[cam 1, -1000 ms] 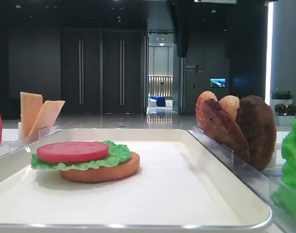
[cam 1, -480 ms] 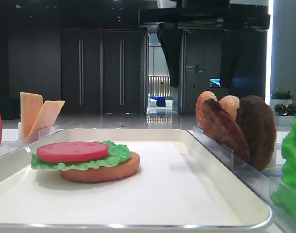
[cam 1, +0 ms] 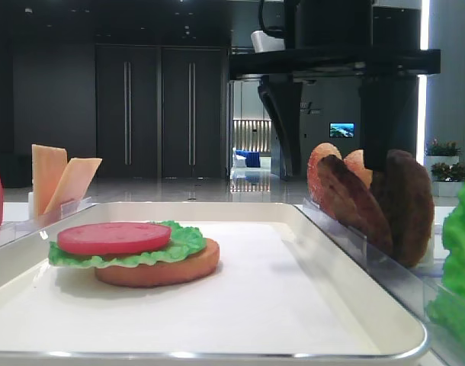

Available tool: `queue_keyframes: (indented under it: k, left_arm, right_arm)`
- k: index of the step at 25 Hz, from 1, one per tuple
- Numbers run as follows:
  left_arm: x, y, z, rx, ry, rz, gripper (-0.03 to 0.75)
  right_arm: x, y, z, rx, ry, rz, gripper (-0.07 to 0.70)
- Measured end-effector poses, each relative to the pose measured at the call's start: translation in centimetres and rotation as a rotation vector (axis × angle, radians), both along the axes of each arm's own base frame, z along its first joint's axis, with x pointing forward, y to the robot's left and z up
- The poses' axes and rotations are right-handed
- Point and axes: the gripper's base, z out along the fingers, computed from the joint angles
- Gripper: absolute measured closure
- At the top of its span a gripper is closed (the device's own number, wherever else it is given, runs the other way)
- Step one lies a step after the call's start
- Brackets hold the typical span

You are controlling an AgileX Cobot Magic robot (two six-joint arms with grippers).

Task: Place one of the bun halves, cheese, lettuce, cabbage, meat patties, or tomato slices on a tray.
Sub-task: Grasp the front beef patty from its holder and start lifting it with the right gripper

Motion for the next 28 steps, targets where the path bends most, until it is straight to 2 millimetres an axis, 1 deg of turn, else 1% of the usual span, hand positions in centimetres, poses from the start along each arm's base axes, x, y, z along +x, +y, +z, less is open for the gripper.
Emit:
queue_keyframes:
  k: [6, 10, 13, 14, 16, 19, 20, 25, 28]
  left_arm:
    - [0.0, 0.0, 0.0, 0.0, 0.0, 0.0, 0.611]
    - [0.0, 0.0, 0.0, 0.0, 0.0, 0.0, 0.641]
    - [0.0, 0.0, 0.0, 0.0, 0.0, 0.0, 0.668]
    - [0.0, 0.0, 0.0, 0.0, 0.0, 0.0, 0.678]
    - [0.0, 0.0, 0.0, 0.0, 0.0, 0.0, 0.697]
    - [0.0, 0.0, 0.0, 0.0, 0.0, 0.0, 0.712]
    - [0.0, 0.0, 0.0, 0.0, 0.0, 0.0, 0.713]
    - [0.0, 0.0, 0.0, 0.0, 0.0, 0.0, 0.715]
    - [0.0, 0.0, 0.0, 0.0, 0.0, 0.0, 0.715]
  right_arm:
    - [0.1, -0.3, -0.4, -0.01, 0.007, -0.006, 0.192]
    - [0.4, -0.1, -1.3, -0.015, 0.013, -0.006, 0.2]
    - [0.7, 0.0, -1.9, -0.017, 0.009, -0.004, 0.224]
    - [0.8, 0.1, -2.1, -0.02, 0.006, -0.002, 0.245]
    - [0.9, 0.0, -2.3, -0.029, 0.0, 0.003, 0.316]
    - [1.0, -0.2, -2.2, -0.058, -0.012, 0.018, 0.495]
    - [1.0, -0.4, -2.2, -0.074, -0.01, 0.026, 0.528]
    - [0.9, -0.5, -1.8, -0.084, -0.008, 0.034, 0.535]
    - [0.8, -0.5, -0.7, -0.069, -0.012, 0.031, 0.535]
